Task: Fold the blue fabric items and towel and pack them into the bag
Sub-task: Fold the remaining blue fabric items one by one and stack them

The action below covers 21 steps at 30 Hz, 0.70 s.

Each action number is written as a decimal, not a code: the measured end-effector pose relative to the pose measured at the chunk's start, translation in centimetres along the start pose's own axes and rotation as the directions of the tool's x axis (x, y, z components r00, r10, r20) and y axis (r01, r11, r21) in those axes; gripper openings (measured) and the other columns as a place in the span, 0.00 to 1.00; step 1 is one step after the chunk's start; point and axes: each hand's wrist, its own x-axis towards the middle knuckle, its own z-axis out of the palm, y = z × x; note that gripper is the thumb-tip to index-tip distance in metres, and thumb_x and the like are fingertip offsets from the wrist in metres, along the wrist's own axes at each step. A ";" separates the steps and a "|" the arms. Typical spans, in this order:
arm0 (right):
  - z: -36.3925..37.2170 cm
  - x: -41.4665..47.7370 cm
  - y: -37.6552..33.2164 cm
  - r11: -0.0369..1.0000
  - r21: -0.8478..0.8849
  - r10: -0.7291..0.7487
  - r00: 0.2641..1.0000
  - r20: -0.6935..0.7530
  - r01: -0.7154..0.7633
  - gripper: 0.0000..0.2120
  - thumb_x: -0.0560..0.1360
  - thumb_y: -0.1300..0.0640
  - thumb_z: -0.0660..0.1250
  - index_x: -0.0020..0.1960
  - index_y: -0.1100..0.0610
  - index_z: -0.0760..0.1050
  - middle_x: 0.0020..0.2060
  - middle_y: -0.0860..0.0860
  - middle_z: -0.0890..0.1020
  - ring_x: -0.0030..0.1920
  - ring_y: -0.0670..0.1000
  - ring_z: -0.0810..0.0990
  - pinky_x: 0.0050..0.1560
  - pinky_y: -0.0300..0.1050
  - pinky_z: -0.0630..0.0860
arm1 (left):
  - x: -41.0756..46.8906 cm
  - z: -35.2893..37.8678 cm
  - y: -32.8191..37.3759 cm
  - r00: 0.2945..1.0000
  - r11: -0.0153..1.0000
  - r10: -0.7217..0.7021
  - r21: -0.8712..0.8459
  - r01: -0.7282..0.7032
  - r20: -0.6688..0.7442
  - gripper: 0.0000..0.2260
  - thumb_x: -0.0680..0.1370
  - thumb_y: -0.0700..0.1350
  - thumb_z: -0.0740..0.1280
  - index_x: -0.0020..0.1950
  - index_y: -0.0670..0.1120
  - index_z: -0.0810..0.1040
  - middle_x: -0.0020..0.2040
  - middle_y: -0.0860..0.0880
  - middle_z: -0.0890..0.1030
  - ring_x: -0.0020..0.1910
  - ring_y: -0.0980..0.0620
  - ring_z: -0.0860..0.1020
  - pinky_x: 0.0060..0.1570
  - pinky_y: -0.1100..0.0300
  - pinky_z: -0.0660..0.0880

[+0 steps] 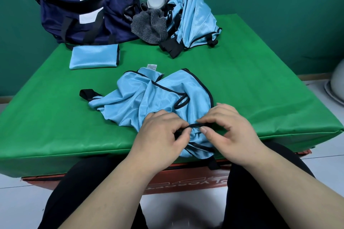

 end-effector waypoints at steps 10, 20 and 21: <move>-0.4 0.2 -0.3 0.998 -0.028 0.064 0.998 -0.001 -0.064 0.07 0.76 0.49 0.67 0.49 0.50 0.82 0.42 0.44 0.81 0.47 0.49 0.79 0.63 0.50 0.69 | 0.0 -1.0 0.4 0.999 0.992 0.040 0.120 -0.039 -0.006 0.09 0.77 0.54 0.65 0.48 0.55 0.83 0.40 0.59 0.81 0.45 0.56 0.75 0.51 0.58 0.68; -5.5 4.8 -8.4 0.996 -0.049 0.064 0.989 -0.131 -0.071 0.10 0.73 0.39 0.63 0.50 0.42 0.75 0.37 0.37 0.77 0.43 0.41 0.75 0.47 0.34 0.69 | 2.4 -11.4 5.7 0.989 0.982 0.116 0.158 -0.100 -0.092 0.07 0.76 0.51 0.63 0.46 0.52 0.80 0.42 0.57 0.79 0.48 0.53 0.74 0.53 0.55 0.72; -6.2 5.4 -9.5 0.996 -0.066 0.051 0.989 -0.135 -0.060 0.10 0.73 0.39 0.63 0.51 0.41 0.74 0.37 0.38 0.78 0.43 0.42 0.76 0.46 0.35 0.69 | 2.7 -12.8 6.5 0.990 0.988 0.108 0.123 -0.096 -0.094 0.06 0.75 0.51 0.63 0.45 0.52 0.79 0.43 0.58 0.78 0.49 0.55 0.73 0.53 0.59 0.69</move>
